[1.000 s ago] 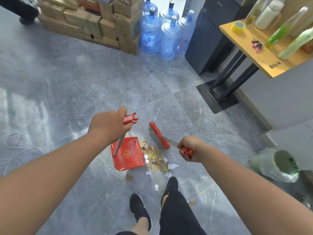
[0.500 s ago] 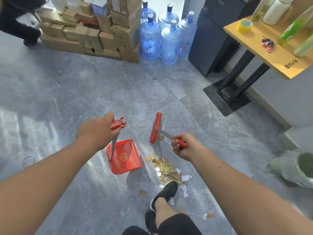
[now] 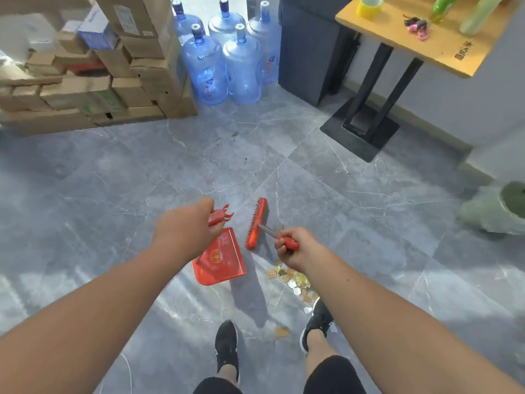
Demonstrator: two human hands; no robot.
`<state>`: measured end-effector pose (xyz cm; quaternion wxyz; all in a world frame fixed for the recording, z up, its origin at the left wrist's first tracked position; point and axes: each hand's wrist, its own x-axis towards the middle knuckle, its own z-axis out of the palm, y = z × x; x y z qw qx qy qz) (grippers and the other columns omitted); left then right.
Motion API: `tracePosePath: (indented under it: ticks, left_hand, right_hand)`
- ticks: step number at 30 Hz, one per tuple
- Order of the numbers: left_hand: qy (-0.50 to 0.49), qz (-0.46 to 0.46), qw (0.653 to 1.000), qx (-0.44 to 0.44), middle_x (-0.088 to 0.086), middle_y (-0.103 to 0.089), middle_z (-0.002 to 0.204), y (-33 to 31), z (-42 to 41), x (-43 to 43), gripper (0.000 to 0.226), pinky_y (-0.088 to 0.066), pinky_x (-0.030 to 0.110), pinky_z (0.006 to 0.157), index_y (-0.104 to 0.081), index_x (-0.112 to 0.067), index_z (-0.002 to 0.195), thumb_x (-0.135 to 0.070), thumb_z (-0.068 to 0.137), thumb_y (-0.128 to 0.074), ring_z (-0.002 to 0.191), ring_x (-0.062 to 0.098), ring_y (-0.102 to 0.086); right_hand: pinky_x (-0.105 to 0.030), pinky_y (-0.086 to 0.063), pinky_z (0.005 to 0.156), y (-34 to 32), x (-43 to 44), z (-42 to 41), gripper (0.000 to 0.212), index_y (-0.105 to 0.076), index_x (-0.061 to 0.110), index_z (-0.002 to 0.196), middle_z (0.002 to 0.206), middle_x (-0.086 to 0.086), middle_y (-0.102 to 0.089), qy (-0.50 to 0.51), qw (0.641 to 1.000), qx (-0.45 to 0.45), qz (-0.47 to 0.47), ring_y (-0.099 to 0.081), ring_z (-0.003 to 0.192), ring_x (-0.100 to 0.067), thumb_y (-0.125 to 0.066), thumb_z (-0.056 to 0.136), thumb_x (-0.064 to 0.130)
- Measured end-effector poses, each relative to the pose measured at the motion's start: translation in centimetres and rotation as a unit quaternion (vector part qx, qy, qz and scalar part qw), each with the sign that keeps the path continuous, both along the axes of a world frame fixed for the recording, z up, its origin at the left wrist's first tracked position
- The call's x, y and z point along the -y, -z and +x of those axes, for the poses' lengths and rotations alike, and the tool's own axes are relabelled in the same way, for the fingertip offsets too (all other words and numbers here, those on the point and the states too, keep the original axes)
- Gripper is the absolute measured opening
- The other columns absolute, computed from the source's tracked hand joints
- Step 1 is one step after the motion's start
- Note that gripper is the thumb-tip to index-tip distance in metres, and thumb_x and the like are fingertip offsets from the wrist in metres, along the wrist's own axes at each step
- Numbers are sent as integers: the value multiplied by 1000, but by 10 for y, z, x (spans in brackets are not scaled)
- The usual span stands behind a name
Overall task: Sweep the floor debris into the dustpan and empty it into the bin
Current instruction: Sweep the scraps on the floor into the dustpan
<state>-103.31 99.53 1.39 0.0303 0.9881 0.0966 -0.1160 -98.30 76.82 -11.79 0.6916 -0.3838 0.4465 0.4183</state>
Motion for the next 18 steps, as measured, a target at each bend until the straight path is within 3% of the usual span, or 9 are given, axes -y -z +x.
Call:
tracePosePath:
  ticks: [3, 8, 18]
  left_hand:
    - [64, -11, 998, -11, 3, -65, 76, 16, 0, -19, 36, -50, 34, 62, -48, -20, 95, -56, 92, -52, 71, 31, -64]
    - [133, -46, 990, -25, 1, -63, 72, 25, 1, -40, 37, -50, 35, 61, -46, -19, 94, -55, 92, -52, 65, 30, -60]
    - [217, -37, 975, -33, 1, -60, 69, 29, -12, -32, 36, -45, 32, 56, -46, -18, 92, -53, 94, -53, 62, 28, -60]
  right_hand:
    - [-15, -36, 30, 8, -12, -15, 16, -50, 11, 103, 71, -6, -41, 71, 997, -5, -14, -42, 37, -8, -39, 96, 1]
    - [-12, -30, 28, 5, -12, -64, 22, -48, 3, 81, 71, -6, -39, 158, 987, -33, -16, -40, 29, -6, -38, 101, 2]
    - [-11, -29, 28, -1, 40, -169, 16, -53, 0, 96, 70, -9, -43, 236, 969, -68, -29, -41, 30, -6, -42, 104, 8]
